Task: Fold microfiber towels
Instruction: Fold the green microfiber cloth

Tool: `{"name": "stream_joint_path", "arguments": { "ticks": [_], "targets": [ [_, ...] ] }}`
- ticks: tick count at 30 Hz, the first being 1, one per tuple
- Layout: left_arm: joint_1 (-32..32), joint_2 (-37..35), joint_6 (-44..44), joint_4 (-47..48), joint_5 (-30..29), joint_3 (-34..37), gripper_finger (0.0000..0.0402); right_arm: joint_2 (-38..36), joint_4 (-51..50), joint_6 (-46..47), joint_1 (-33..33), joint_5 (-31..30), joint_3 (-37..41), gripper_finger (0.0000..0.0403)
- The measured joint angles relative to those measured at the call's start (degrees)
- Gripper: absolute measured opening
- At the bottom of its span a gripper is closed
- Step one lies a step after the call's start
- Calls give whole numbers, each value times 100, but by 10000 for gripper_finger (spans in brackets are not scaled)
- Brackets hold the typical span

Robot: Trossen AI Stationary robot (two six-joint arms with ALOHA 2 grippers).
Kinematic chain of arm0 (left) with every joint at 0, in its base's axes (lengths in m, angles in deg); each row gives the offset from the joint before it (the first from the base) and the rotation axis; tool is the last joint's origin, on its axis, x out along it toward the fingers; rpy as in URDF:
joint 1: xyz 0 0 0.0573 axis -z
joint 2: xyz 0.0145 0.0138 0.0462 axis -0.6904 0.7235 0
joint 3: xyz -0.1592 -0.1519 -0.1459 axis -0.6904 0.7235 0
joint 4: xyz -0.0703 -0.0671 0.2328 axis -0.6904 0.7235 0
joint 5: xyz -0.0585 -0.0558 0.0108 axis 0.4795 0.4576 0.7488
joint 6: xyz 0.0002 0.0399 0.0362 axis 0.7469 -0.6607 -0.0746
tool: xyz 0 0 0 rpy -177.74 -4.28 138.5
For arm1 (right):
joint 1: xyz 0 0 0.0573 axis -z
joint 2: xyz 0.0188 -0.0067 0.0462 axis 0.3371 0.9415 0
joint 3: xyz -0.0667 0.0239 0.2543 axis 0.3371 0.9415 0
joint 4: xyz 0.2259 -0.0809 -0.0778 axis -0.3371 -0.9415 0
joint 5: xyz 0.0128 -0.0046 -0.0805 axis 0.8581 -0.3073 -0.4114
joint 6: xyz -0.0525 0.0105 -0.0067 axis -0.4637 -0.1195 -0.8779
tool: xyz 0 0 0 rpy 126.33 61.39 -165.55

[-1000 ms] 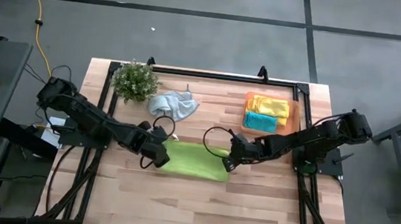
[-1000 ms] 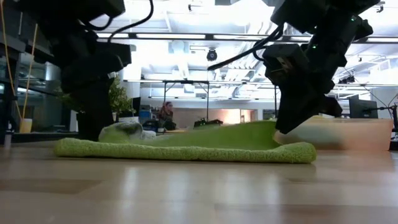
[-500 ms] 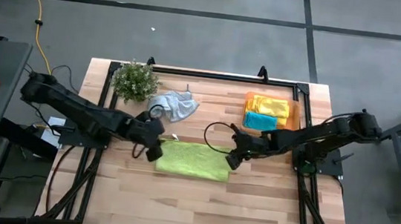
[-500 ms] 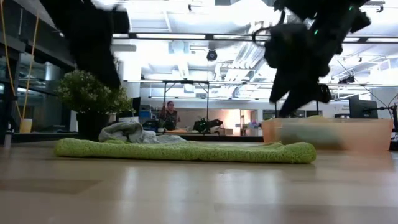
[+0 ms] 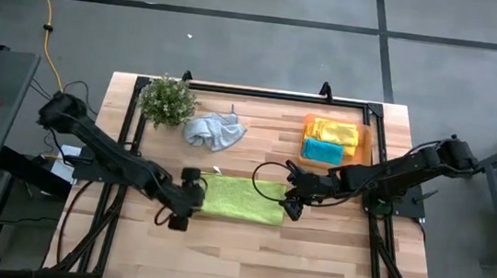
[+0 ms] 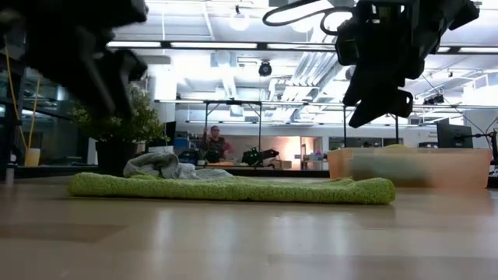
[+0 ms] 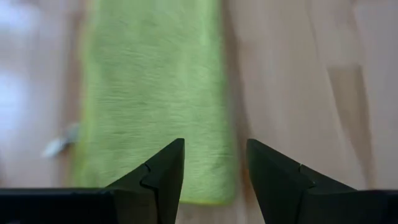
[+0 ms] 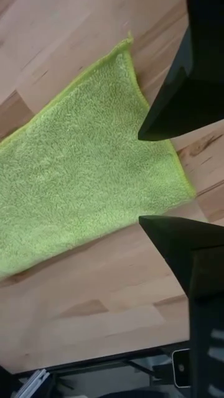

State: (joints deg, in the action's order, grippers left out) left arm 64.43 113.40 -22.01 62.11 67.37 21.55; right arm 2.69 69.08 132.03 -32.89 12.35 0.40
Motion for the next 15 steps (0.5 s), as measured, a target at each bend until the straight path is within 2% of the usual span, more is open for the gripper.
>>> {"name": "stream_joint_path", "arguments": {
  "ticks": [6, 11, 15],
  "targets": [
    [125, 965, 296, -194, 394, 0, 160, 1, 34, 35, 2, 0, 1, 199],
    [204, 1381, 545, -158, 392, -1, 160, 1, 235, -34, 0, 34, 1, 199],
    [252, 1462, 634, -201, 328, -15, 160, 1, 679, -809, -30, 430, -2, 199]
  ]
}}
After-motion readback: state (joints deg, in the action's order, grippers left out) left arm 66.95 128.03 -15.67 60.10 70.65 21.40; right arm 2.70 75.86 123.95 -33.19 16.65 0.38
